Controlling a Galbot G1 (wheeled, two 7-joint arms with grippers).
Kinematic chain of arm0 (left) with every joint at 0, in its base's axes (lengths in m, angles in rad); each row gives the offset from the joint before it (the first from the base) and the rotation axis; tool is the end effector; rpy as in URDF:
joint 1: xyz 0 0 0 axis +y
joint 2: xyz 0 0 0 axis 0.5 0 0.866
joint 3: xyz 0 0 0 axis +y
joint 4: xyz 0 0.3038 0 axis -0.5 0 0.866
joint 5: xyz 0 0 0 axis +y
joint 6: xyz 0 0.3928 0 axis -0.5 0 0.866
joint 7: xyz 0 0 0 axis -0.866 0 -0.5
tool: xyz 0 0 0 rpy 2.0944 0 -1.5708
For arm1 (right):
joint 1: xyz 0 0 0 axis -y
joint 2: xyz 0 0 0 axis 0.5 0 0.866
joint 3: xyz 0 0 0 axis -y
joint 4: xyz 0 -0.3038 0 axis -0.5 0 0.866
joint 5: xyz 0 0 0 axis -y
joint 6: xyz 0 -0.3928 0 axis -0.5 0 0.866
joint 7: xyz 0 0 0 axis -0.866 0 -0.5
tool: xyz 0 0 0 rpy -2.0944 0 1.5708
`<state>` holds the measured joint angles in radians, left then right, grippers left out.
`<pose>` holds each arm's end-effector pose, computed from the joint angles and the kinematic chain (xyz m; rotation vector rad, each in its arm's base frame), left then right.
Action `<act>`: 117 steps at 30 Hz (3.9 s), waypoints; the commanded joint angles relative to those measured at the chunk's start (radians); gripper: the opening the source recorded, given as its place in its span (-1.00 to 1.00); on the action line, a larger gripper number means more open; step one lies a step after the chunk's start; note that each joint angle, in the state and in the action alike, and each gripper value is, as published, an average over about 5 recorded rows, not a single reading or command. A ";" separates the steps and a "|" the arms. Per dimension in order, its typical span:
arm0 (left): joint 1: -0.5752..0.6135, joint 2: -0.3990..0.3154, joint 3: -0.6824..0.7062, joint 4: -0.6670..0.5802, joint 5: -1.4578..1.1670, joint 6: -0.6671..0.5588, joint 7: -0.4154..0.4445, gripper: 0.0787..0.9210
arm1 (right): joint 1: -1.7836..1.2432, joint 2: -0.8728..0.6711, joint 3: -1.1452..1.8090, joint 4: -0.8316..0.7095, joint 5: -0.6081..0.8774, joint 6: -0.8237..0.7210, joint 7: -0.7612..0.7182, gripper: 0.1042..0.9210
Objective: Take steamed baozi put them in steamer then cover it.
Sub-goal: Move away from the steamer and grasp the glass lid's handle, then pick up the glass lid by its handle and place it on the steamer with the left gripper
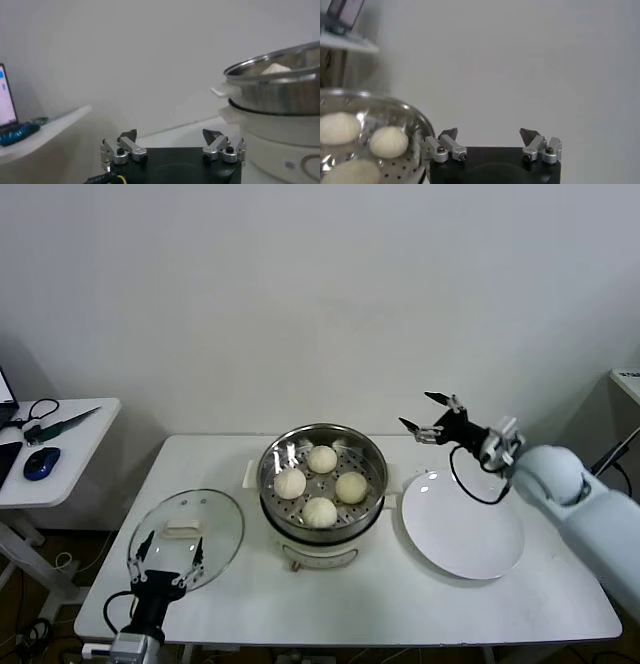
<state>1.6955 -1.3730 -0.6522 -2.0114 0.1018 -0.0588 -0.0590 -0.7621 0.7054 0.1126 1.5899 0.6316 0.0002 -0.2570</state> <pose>0.2056 0.0715 -0.3121 0.0690 -2.9713 -0.5118 0.4331 -0.1239 -0.1977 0.8212 -2.9838 0.4156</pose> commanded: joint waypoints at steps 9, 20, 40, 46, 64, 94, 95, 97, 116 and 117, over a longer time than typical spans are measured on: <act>-0.029 0.032 -0.001 0.157 0.619 -0.089 -0.347 0.77 | -0.919 0.461 0.652 0.015 -0.168 0.385 0.028 0.76; -0.085 0.072 -0.008 0.315 1.186 0.038 -0.414 0.77 | -0.927 0.537 0.588 0.021 -0.233 0.447 0.056 0.76; -0.377 0.048 0.046 0.581 1.289 0.127 -0.333 0.77 | -0.973 0.576 0.593 0.057 -0.231 0.466 0.066 0.76; -0.424 0.049 0.053 0.669 1.313 0.130 -0.329 0.77 | -0.973 0.588 0.591 0.058 -0.234 0.467 0.065 0.76; -0.452 0.059 0.070 0.690 1.282 0.116 -0.319 0.16 | -0.963 0.604 0.584 0.054 -0.259 0.464 0.063 0.76; -0.383 0.137 0.070 0.398 1.050 0.115 -0.189 -0.83 | -0.977 0.616 0.584 0.089 -0.296 0.461 0.069 0.76; -0.372 0.155 0.070 0.355 1.034 0.131 -0.159 -0.83 | -0.977 0.615 0.585 0.091 -0.296 0.460 0.070 0.76; -0.351 0.192 0.068 0.273 0.992 0.168 -0.094 -0.83 | -0.976 0.613 0.585 0.092 -0.300 0.460 0.074 0.76; -0.501 0.375 0.276 -0.141 0.918 0.598 0.265 -0.83 | -0.954 0.613 0.586 0.106 -0.335 0.410 0.105 0.76; -0.519 0.358 0.309 -0.151 0.937 0.621 0.278 -0.83 | -0.953 0.613 0.587 0.105 -0.335 0.411 0.106 0.76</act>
<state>1.2010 -1.0665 -0.3779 -2.0670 1.0851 0.4774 0.1627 -1.7187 1.3181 0.6985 1.6922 0.3057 0.4250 -0.1575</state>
